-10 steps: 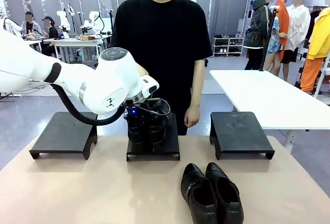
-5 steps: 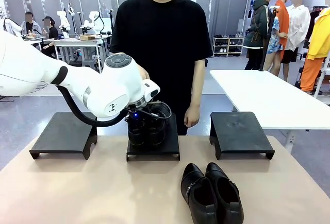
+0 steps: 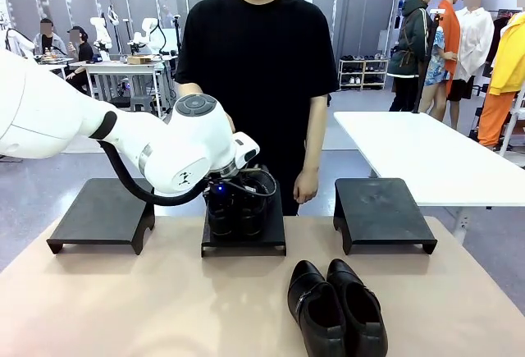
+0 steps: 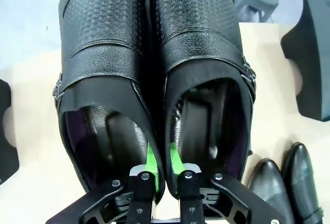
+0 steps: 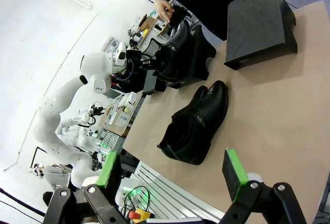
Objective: Place the shoes on the stand as instructed by the person.
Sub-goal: Pick up one pair of Shoes and place it on the Shoes Stand indicated by the person.
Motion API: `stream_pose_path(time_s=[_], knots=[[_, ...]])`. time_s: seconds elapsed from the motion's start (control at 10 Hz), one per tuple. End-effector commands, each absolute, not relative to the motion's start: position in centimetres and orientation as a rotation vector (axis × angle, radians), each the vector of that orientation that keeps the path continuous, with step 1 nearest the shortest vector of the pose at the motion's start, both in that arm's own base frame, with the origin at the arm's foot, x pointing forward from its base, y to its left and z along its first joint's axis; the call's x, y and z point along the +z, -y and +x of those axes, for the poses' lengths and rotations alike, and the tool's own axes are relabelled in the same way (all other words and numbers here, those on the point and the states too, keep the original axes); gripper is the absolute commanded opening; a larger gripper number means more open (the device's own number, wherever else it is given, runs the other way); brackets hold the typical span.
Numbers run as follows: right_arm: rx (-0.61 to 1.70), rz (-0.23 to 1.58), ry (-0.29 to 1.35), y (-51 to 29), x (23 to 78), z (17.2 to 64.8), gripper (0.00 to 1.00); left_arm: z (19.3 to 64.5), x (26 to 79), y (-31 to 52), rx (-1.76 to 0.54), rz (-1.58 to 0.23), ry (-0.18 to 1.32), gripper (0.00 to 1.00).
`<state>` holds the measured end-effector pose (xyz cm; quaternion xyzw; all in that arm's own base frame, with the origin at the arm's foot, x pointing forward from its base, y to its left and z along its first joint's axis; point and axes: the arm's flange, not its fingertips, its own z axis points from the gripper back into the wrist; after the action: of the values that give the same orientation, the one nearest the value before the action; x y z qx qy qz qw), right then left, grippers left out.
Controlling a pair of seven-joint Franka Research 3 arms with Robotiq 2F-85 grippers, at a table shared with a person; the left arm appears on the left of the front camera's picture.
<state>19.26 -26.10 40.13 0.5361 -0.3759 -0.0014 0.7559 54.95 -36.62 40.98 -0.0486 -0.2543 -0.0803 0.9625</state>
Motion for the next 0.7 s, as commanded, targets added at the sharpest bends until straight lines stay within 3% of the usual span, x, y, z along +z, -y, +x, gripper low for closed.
stream_pose_path(time_s=[0.0, 0.6], knots=[[0.009, 1.169, 0.847, 26.1, 40.2, 19.2, 1.0, 55.9, 41.3, 37.2, -0.152, -0.096, 0.592, 0.0], [0.009, 1.169, 0.847, 26.1, 40.2, 19.2, 1.0, 56.1, 40.1, 37.3, -0.15, -0.112, 0.574, 0.0]])
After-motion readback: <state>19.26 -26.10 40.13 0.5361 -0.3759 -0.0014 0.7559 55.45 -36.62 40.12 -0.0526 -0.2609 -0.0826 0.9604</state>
